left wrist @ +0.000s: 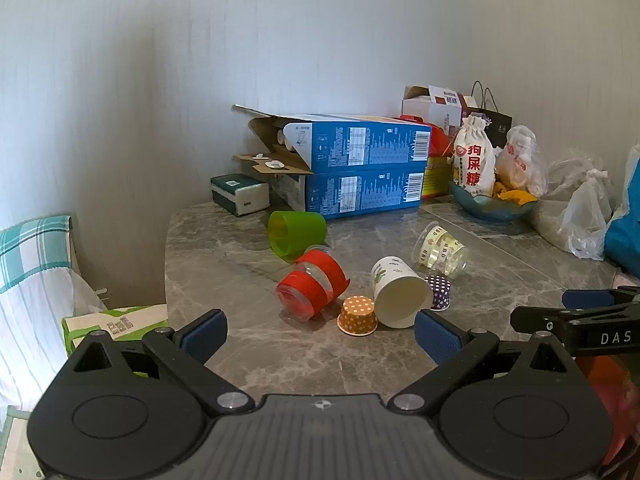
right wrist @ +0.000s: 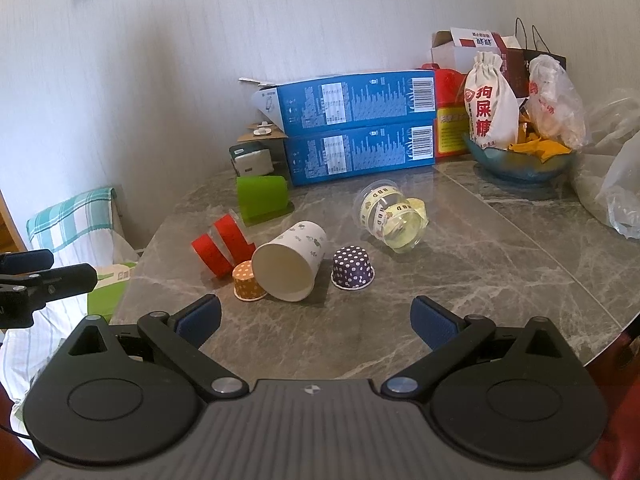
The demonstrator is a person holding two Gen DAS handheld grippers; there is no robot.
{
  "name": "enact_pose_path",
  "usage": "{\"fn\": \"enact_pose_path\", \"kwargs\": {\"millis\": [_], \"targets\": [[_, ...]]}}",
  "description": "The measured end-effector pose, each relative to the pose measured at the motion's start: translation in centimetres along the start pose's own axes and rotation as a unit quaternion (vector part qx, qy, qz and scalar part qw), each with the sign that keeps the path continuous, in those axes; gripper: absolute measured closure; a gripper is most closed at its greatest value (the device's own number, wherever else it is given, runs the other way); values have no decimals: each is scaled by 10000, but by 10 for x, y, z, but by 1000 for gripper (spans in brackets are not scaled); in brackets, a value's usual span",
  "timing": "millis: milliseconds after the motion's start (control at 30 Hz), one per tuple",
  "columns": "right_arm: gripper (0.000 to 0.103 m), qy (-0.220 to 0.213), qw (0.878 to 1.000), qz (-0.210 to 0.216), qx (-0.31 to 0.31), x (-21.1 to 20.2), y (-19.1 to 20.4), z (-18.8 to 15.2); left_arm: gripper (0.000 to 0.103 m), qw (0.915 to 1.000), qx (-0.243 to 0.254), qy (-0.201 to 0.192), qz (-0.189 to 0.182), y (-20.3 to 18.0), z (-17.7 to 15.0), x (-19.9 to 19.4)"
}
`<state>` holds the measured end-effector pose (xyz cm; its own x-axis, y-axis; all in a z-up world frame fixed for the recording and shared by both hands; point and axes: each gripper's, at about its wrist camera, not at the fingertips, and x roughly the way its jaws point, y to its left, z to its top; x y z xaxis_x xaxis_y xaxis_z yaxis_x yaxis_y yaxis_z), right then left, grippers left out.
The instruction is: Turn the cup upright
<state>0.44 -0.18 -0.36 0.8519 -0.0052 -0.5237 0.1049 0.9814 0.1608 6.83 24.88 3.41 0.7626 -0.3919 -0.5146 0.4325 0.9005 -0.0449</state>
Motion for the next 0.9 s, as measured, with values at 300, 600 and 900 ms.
{"fn": "enact_pose_path", "kwargs": {"millis": [300, 600, 900], "targets": [[1, 46, 10000, 0, 28, 3, -1, 0, 2, 10000, -26, 5, -39, 1, 1, 1], [1, 57, 10000, 0, 43, 4, -2, -1, 2, 9999, -33, 3, -98, -1, 0, 1], [1, 66, 10000, 3, 72, 4, -2, -2, 2, 9999, -8, -9, -161, -4, 1, 0]]}}
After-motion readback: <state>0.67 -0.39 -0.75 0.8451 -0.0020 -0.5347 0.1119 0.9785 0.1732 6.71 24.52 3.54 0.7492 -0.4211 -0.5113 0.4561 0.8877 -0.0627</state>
